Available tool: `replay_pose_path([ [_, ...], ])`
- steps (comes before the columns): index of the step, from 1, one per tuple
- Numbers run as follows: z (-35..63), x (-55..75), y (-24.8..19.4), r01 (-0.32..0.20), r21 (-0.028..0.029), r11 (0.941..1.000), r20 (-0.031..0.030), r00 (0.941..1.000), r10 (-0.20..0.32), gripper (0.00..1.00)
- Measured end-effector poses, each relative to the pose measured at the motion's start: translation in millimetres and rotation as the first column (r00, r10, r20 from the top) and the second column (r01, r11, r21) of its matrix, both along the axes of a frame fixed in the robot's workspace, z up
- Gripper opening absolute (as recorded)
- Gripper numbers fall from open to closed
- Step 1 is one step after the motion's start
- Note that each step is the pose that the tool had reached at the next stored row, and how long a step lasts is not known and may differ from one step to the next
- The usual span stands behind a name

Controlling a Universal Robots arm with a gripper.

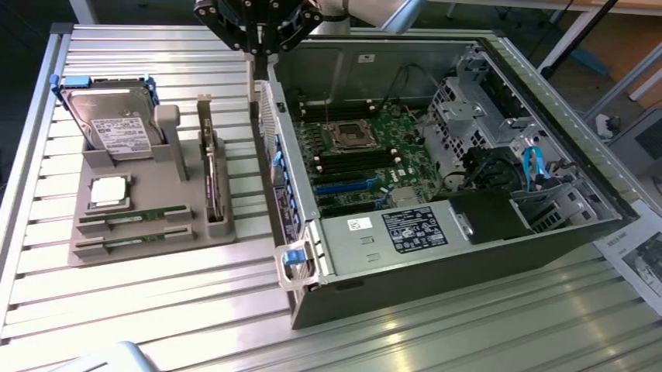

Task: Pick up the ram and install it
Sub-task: 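Reach for the ram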

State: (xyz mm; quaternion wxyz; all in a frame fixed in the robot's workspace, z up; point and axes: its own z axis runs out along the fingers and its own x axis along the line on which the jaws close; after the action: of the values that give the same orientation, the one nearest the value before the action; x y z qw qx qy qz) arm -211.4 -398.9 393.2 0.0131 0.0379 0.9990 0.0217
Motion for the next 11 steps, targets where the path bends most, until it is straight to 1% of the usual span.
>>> replay_pose_path([
  [3, -0.2, -5.1, 0.0, 0.0, 0.0, 1.0, 0.0, 1.0, 0.0, 0.1],
  [6, -0.5, -15.5, 0.0, 0.0, 0.0001, 1.0, 0.0, 1.0, 0.0, 0.1],
  [11, -0.8, -27.9, 0.0, 0.001, 0.0, 1.0, 0.0, 1.0, -0.001, 0.1],
])
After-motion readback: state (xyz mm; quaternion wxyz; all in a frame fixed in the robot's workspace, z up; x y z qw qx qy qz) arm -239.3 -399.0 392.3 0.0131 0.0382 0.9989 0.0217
